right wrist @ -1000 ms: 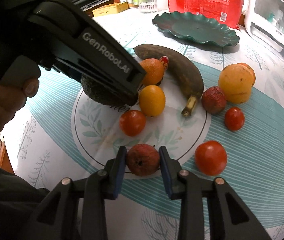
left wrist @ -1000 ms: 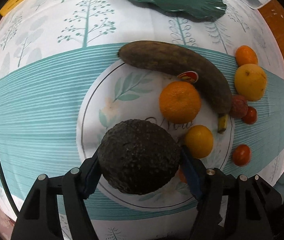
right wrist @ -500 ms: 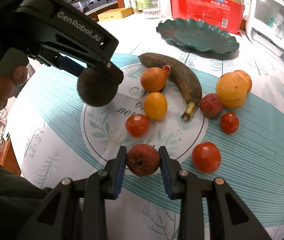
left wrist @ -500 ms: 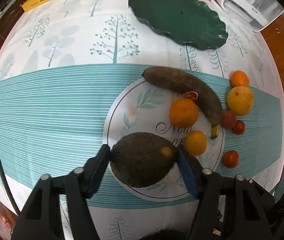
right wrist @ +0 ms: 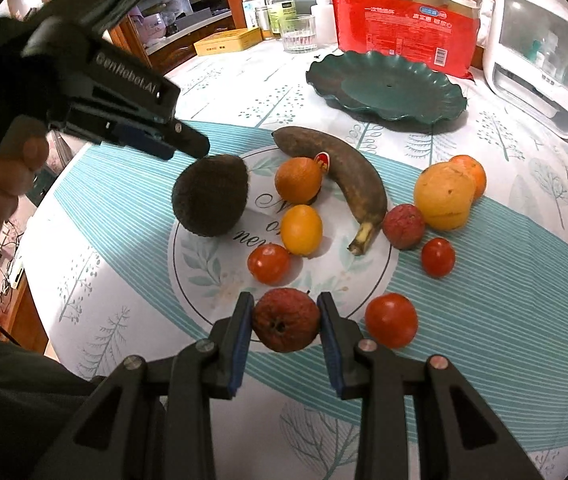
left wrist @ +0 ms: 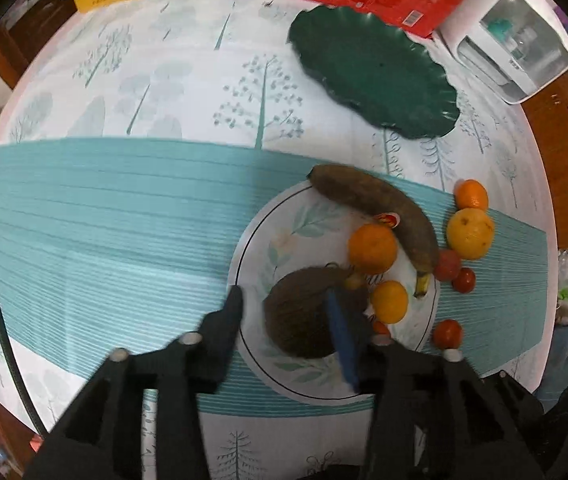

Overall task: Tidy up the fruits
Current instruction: 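Lift the avocado with the left tool while the right tool lifts the red fruit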

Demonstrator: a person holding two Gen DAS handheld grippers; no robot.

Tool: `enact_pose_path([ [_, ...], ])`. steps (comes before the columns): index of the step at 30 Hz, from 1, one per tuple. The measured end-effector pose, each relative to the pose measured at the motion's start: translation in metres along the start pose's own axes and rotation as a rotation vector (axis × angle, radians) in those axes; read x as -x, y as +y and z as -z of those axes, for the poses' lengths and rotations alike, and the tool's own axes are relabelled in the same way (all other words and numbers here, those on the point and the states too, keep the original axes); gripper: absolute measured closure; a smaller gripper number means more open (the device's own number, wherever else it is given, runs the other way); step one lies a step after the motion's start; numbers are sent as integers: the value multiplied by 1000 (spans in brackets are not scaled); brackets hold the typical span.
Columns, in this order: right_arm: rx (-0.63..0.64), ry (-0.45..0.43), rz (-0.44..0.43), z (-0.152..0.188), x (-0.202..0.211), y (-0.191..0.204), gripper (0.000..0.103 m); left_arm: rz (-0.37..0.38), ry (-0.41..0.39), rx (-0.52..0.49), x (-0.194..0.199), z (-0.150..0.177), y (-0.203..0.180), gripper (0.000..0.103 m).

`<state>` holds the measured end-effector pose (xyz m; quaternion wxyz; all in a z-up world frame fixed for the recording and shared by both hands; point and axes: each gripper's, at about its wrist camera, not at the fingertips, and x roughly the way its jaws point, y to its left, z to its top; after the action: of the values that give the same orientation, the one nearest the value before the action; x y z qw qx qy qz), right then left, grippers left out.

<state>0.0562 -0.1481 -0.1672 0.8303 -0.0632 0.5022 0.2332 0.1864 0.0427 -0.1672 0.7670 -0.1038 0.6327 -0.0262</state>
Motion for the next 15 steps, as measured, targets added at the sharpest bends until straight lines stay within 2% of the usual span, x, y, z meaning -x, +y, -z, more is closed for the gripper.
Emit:
enact_pose_path([
  [1,-1,-1,2,0,1,-1,71,12,2,3,0,2,3,42],
  [6,-8,-1,14,-3,3,-6,71,44,7,-7,-13,4,-4,31],
  [15,-29,12,30,-6,4,-23,70,92,46,-23,-38,0,-24,22],
])
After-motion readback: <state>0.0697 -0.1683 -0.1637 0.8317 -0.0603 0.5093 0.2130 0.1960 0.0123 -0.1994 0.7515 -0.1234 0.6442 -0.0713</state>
